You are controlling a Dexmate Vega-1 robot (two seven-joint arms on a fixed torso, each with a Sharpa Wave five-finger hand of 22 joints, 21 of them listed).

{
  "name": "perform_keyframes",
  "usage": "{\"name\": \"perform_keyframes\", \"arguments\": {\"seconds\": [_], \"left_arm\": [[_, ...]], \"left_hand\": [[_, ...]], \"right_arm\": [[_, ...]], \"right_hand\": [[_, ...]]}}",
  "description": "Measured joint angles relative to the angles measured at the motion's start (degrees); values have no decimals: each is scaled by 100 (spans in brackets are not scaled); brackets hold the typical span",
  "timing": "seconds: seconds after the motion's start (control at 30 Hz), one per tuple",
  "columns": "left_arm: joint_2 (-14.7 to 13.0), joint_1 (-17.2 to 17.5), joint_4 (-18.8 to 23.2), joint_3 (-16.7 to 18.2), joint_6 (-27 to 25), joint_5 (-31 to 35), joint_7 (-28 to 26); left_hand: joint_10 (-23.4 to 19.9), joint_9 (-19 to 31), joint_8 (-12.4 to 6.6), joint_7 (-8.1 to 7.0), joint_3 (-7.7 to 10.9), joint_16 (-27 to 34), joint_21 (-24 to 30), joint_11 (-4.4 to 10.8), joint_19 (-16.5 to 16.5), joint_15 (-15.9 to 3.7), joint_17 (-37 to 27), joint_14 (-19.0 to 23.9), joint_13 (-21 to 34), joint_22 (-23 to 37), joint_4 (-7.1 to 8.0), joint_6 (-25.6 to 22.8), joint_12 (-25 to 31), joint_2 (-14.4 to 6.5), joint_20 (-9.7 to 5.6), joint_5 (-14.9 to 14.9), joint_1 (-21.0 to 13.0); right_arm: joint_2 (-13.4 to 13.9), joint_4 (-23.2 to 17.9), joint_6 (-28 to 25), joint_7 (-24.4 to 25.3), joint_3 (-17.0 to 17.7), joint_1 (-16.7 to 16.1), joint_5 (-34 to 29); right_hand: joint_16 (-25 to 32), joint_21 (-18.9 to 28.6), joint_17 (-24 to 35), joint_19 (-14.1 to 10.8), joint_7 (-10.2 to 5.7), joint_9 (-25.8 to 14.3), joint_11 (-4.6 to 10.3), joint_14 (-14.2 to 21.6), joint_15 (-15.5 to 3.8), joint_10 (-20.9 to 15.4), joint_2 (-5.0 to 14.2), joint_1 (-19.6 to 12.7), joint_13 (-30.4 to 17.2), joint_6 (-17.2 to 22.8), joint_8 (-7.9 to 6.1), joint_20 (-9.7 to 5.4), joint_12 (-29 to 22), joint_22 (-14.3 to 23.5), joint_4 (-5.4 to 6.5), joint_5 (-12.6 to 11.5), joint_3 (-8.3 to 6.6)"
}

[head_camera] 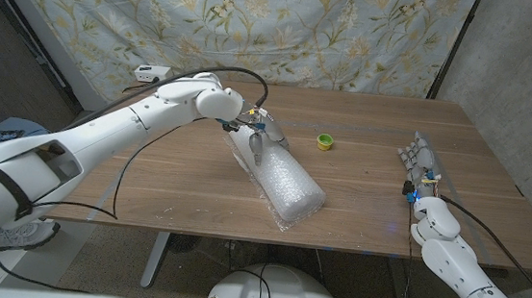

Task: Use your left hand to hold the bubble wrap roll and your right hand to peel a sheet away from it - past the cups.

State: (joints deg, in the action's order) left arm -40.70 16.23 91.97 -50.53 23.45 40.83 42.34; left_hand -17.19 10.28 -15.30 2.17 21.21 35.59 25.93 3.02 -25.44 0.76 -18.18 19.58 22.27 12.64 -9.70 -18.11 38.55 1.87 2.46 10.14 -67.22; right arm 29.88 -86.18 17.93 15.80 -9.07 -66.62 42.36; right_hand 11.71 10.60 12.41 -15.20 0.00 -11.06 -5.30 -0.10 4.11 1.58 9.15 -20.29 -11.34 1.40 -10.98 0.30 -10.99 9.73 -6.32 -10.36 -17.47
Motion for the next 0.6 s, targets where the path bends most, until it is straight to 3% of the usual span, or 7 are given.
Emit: {"name": "perform_keyframes", "arguments": {"seconds": [0.3,0.6], "left_arm": [[7,74,25,19,-93,80,-170],[-3,133,104,71,-228,83,-247]], "left_hand": [[-487,27,-84,-25,-113,421,340,-106,-459,-47,-1,450,37,42,12,-810,392,114,-134,50,-114],[-681,25,-83,-10,-124,423,533,-159,-695,-45,-120,719,38,62,15,-1159,512,130,-166,112,-129]], "right_arm": [[-3,3,-9,47,33,-51,30],[-4,-2,-35,86,58,-101,55]], "right_hand": [[0,0,0,0,0,0,0,0,0,0,0,0,0,0,0,0,0,0,16,0,-17],[0,22,-1,0,0,0,0,0,0,0,0,0,0,0,0,0,0,0,16,0,-16]]}}
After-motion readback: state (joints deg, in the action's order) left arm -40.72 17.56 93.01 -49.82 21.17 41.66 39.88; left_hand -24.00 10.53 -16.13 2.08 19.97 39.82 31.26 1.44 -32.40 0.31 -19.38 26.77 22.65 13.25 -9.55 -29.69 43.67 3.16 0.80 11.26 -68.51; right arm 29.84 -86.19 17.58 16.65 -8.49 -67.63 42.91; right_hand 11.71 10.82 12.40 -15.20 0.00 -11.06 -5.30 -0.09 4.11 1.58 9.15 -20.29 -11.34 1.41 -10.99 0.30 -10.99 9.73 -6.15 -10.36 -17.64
